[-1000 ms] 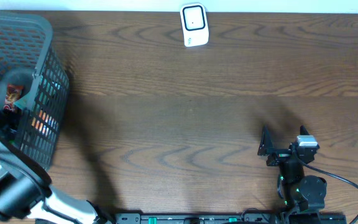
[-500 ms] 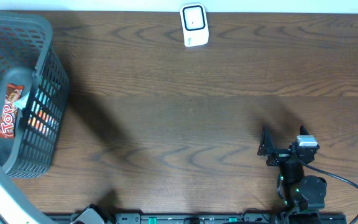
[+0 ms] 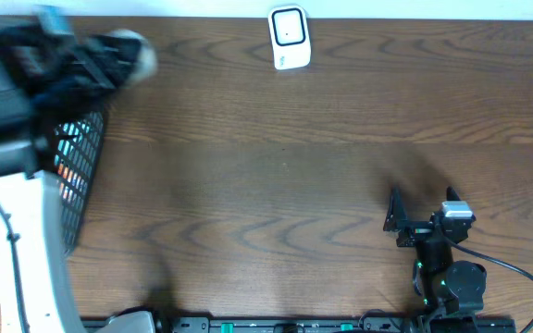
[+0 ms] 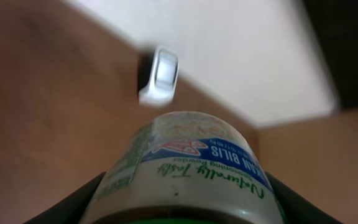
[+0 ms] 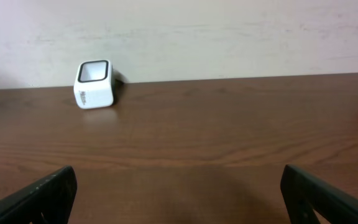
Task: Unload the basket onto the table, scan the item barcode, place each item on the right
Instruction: 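Lift the jar out and carry it toward the white scanner, then set the jar down on the table and release it, then reach the left gripper into the basket and grasp the orange box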
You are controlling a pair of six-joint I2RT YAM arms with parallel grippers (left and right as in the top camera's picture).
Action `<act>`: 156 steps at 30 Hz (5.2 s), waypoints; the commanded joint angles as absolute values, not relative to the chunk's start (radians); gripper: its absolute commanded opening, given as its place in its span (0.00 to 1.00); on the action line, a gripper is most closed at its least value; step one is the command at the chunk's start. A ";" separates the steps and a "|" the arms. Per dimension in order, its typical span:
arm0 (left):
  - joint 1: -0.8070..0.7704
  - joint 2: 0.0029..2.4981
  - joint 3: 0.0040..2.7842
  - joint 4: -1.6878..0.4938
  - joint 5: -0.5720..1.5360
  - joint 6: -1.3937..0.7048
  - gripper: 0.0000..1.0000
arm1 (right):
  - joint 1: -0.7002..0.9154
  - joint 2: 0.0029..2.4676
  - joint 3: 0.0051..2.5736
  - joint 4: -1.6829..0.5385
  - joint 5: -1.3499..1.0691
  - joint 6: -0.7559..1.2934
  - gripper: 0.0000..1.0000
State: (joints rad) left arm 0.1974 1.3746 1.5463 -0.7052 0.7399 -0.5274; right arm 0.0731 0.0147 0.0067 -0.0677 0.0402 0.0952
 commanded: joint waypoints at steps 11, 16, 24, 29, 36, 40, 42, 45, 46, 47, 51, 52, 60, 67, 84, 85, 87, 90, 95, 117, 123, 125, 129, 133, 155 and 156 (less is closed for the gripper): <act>-0.375 1.645 1.542 -0.883 -0.033 -0.873 0.65 | 0.065 0.013 0.006 -0.072 0.039 0.089 0.99; -0.505 1.784 1.542 -0.823 -0.041 -0.627 0.66 | 0.065 0.013 0.006 -0.072 0.039 0.089 0.99; -0.590 1.984 1.542 -0.848 -0.041 -0.194 0.66 | 0.065 0.013 0.006 -0.072 0.039 0.089 0.99; -0.568 2.035 1.542 -0.868 -0.041 -0.083 0.66 | 0.065 0.013 0.006 -0.072 0.039 0.089 0.99; -0.514 2.037 1.542 -0.875 -0.015 0.075 0.66 | 0.065 0.013 0.006 -0.072 0.039 0.089 0.99; -0.480 2.037 1.541 -0.874 0.030 0.127 0.66 | 0.065 0.013 0.006 -0.072 0.039 0.089 0.99; -0.460 2.037 1.540 -0.873 0.031 0.127 0.66 | 0.065 0.013 0.006 -0.072 0.039 0.089 0.99; -0.434 2.037 1.531 -0.865 0.043 0.127 0.66 | 0.065 0.013 0.006 -0.072 0.039 0.089 0.99; -0.425 2.037 1.523 -0.857 0.042 0.127 0.66 | 0.065 0.013 0.006 -0.072 0.039 0.089 0.99; -0.416 2.037 1.512 -0.847 0.042 0.127 0.66 | 0.065 0.013 0.006 -0.072 0.039 0.089 0.99; -0.396 2.037 1.472 -0.822 0.043 0.127 0.66 | 0.065 0.013 0.006 -0.072 0.039 0.089 0.99; -0.393 2.037 1.464 -0.821 0.043 0.127 0.66 | 0.065 0.013 0.006 -0.072 0.039 0.089 0.99; -0.391 2.037 1.397 -0.767 0.049 0.139 0.66 | 0.065 0.013 0.006 -0.072 0.039 0.089 0.99; -0.391 2.037 1.363 -0.743 0.049 0.146 0.72 | 0.065 0.013 0.006 -0.072 0.039 0.089 0.99; -0.391 1.974 1.387 -0.768 0.049 0.146 0.98 | 0.065 0.013 0.006 -0.072 0.039 0.089 0.99; -0.391 1.963 1.388 -0.770 0.049 0.146 0.98 | 0.065 0.013 0.006 -0.072 0.039 0.089 0.99; -0.391 1.923 1.388 -0.777 0.049 0.146 0.98 | 0.065 0.013 0.006 -0.072 0.039 0.089 0.99; -0.391 1.843 1.388 -0.800 0.049 0.145 0.98 | 0.065 0.013 0.006 -0.072 0.039 0.089 0.99; -0.391 1.667 1.388 -0.836 0.049 0.141 0.98 | 0.065 0.013 0.006 -0.072 0.039 0.089 0.99; 0.320 1.011 1.488 -0.825 -0.114 -0.172 0.98 | 0.065 0.013 0.006 -0.072 0.039 0.089 0.99; 0.581 1.099 1.488 -0.829 -0.113 -0.318 0.98 | 0.065 0.013 0.006 -0.072 0.039 0.089 0.99; 0.622 1.145 1.488 -0.835 -0.113 -0.342 0.98 | 0.065 0.013 0.006 -0.072 0.039 0.089 0.99; 0.669 1.259 1.488 -0.845 -0.113 -0.400 0.98 | 0.065 0.013 0.006 -0.072 0.039 0.089 0.99; 0.673 1.379 1.488 -0.843 -0.113 -0.406 0.98 | 0.065 0.013 0.006 -0.072 0.039 0.089 0.99; 0.673 1.896 1.488 -0.882 0.095 -0.424 0.98 | 0.065 0.013 0.006 -0.072 0.039 0.089 0.99; 0.673 1.911 1.488 -0.883 0.099 -0.420 0.98 | 0.065 0.013 0.006 -0.072 0.039 0.089 0.99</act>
State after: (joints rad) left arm 0.6697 1.8774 1.4773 -0.8753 0.0811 -0.4164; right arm 0.0731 0.0151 0.0067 -0.0677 0.0402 0.0948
